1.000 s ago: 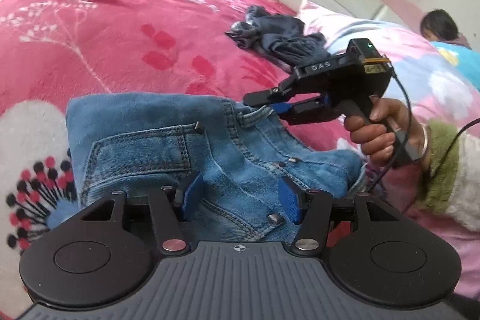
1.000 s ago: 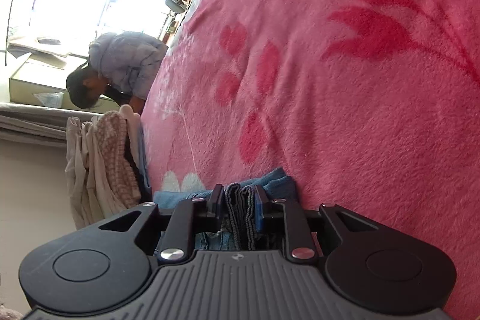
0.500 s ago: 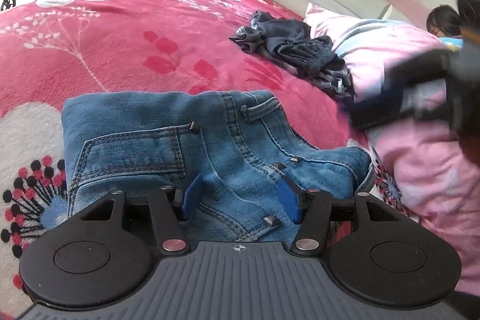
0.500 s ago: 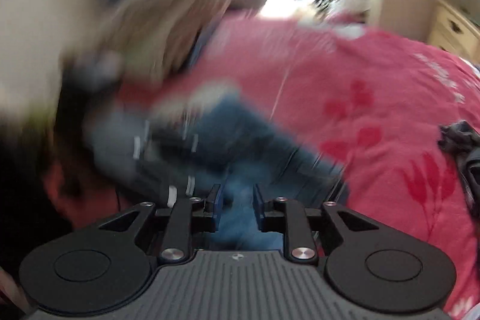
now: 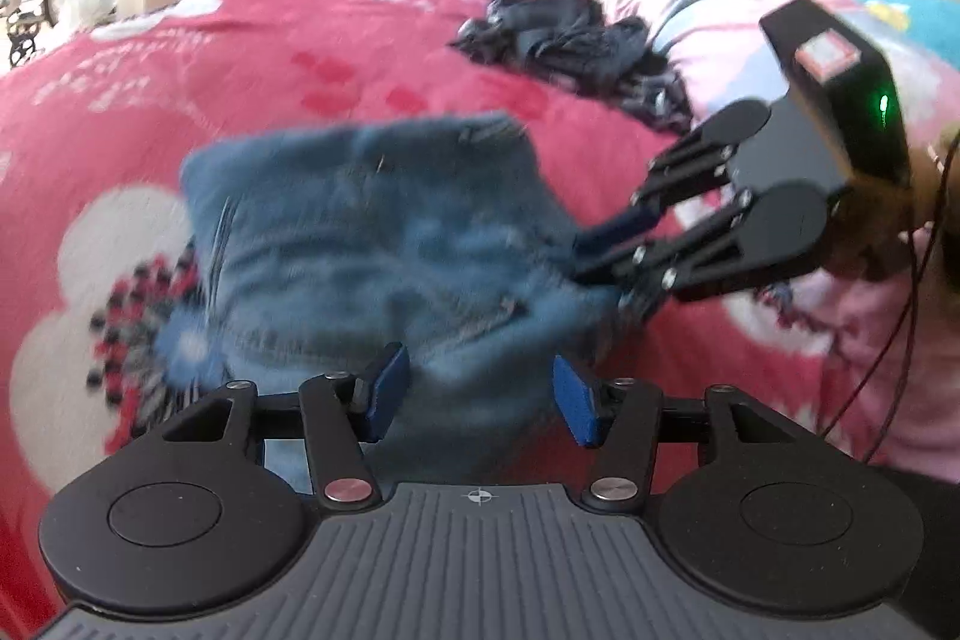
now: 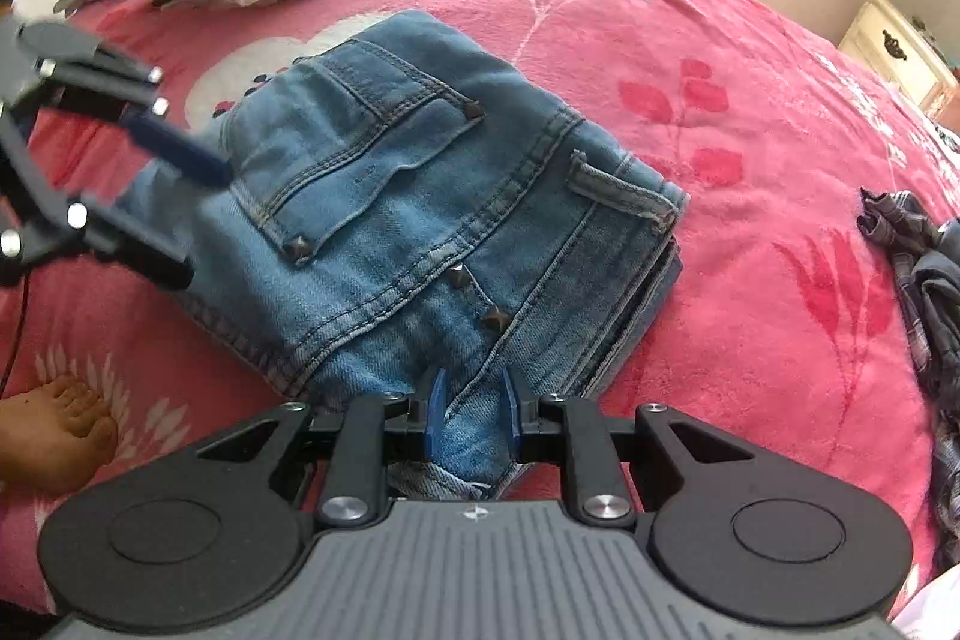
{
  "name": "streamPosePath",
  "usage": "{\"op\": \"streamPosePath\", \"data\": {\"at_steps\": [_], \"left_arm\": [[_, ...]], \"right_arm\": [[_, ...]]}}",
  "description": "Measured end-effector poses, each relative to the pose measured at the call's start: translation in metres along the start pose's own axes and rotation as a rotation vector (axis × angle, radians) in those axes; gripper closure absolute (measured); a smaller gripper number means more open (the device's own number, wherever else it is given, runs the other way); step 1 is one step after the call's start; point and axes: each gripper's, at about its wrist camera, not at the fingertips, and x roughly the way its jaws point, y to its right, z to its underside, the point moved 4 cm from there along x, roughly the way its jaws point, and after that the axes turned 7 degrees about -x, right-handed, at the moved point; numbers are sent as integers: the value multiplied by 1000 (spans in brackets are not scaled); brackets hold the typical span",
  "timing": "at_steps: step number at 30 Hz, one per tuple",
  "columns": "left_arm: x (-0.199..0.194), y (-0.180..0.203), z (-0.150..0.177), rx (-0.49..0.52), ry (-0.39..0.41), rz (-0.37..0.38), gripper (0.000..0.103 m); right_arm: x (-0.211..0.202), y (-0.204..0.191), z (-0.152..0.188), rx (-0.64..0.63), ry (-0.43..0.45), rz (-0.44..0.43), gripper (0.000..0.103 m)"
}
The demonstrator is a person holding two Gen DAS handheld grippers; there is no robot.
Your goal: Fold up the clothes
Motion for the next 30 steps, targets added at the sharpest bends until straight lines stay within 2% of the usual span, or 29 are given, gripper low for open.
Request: {"op": "streamPosePath", "data": {"at_steps": [4, 7, 11, 13, 15, 17, 18, 19, 23, 26, 30], "left_arm": [[9, -2, 12, -20, 23, -28, 50], [8, -2, 14, -8, 32, -38, 49], [7, -6, 15, -46, 47, -32, 49], [8, -4, 16, -38, 55, -40, 49], [8, -3, 17, -27, 60, -42, 49], [7, -4, 19, -32, 62, -34, 49], [7, -4, 20, -31, 63, -27, 49], [7, -3, 21, -26, 65, -24, 49], [-8, -1, 22, -2, 78, -36, 50], [-28, -2, 26, 28, 100, -68, 50], [-19, -7, 48, 71, 13, -92, 53]], "right_arm": [[-2, -3, -2, -21, -8, 18, 83], [-20, -7, -26, -95, -39, 36, 83], [-47, -3, -77, -87, 115, 59, 83], [-35, -2, -94, -98, 158, 97, 83], [-1, 5, -90, -90, 112, 138, 83], [40, 17, -70, -39, 38, 136, 87], [48, 22, -59, 7, 76, 117, 87], [52, 27, -51, 45, 105, 100, 87], [49, 25, -53, 19, 100, 117, 87], [50, 30, -51, 57, 113, 94, 87], [50, 31, -51, 76, 119, 91, 87]]}}
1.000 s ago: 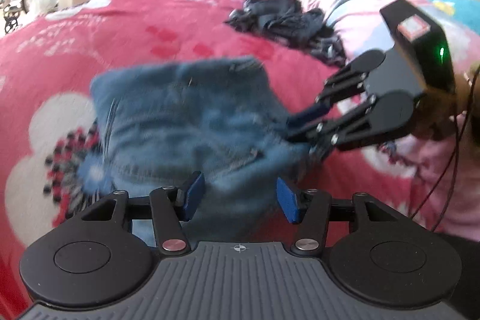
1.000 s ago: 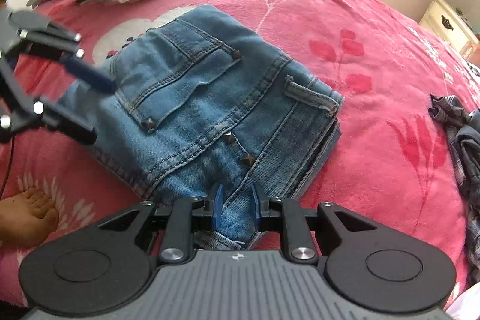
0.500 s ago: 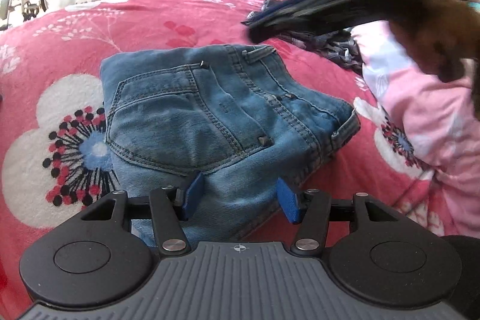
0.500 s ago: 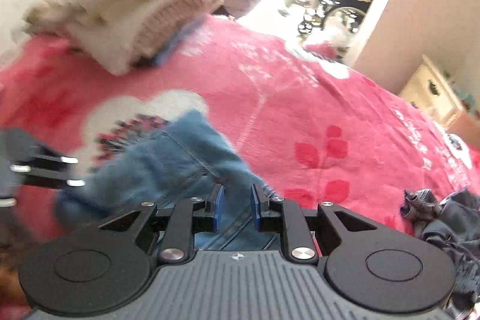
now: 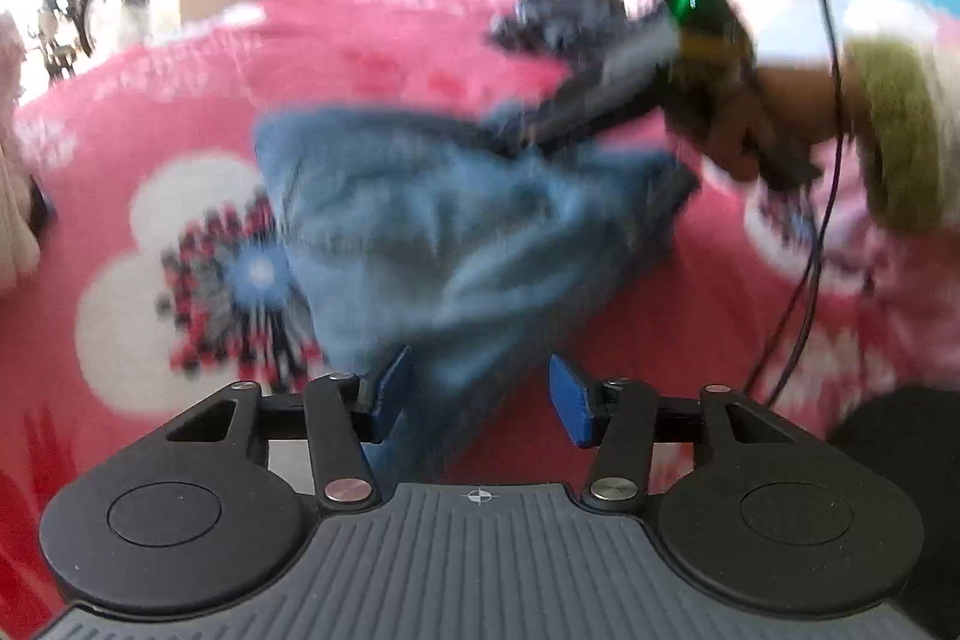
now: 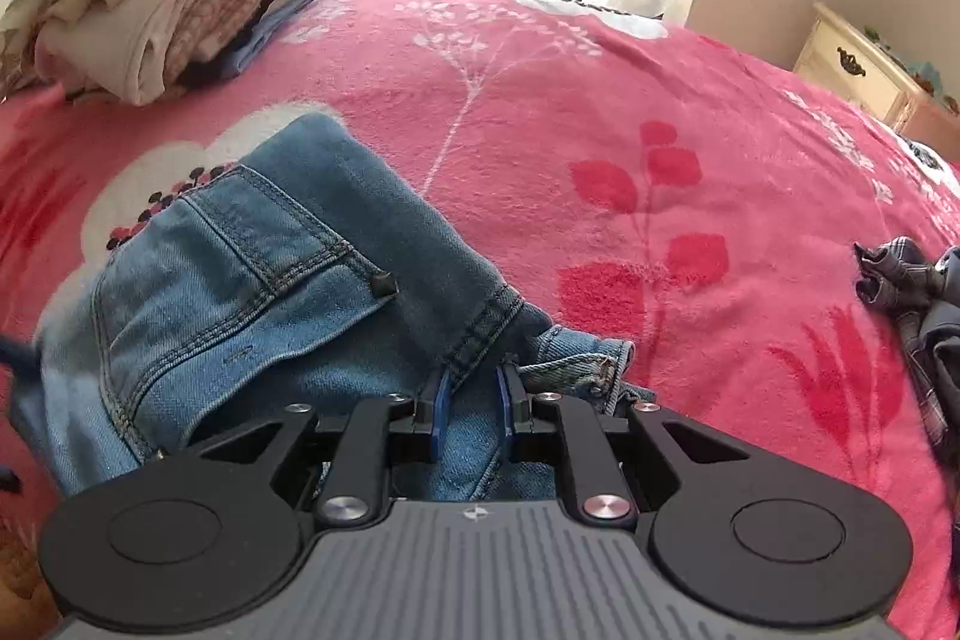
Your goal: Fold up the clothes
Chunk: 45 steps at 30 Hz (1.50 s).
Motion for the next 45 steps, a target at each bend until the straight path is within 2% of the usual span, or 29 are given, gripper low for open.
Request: {"op": "streamPosePath", "data": {"at_steps": [2, 5, 8, 11, 13, 15, 17, 20, 24, 27, 30, 33, 34, 37, 38, 41, 45], "left_arm": [[9, 2, 7, 10, -1, -6, 53], [13, 0, 6, -47, -7, 4, 53], [11, -1, 7, -66, -13, 16, 53], [11, 2, 8, -55, -29, 28, 53], [14, 2, 8, -61, -41, 37, 53], [15, 2, 10, -73, -49, 42, 53], [15, 2, 12, -83, -54, 45, 53], [16, 0, 13, -85, -55, 42, 53], [15, 0, 13, -72, -67, 58, 53], [7, -3, 8, -78, -79, 73, 53], [-10, -16, -1, -152, -95, 109, 52], [-24, -38, -9, -287, -92, 142, 50], [-28, -45, -11, -334, -88, 148, 49], [-24, -63, -13, -459, -76, 136, 49], [-21, -68, -14, -493, -73, 132, 49], [-12, -81, -14, -584, -64, 131, 49], [14, -84, -2, -639, -125, 221, 47]], "right_arm": [[-2, -2, -3, 2, -16, 1, 87], [-15, -1, -18, -6, -59, -11, 88], [-47, -9, -49, -58, 22, -33, 88], [-52, -29, -82, -82, 102, -122, 88], [-38, -51, -99, -137, 133, -169, 88], [-11, -66, -107, -172, 127, -187, 89], [23, -64, -101, -146, 92, -170, 92], [69, -61, -94, -110, 42, -148, 90], [40, -57, -105, -102, 52, -153, 89], [1, -53, -101, -66, 92, -219, 89], [-34, -55, -90, -50, 107, -288, 87], [-47, -73, -72, -55, 79, -365, 87], [-43, -81, -64, -73, 62, -364, 87], [-11, -105, -29, -134, 17, -275, 87], [-10, -105, -30, -107, 25, -268, 87], [-25, -100, -39, -33, 33, -267, 88], [-57, -87, -33, 37, 78, -244, 88]]}}
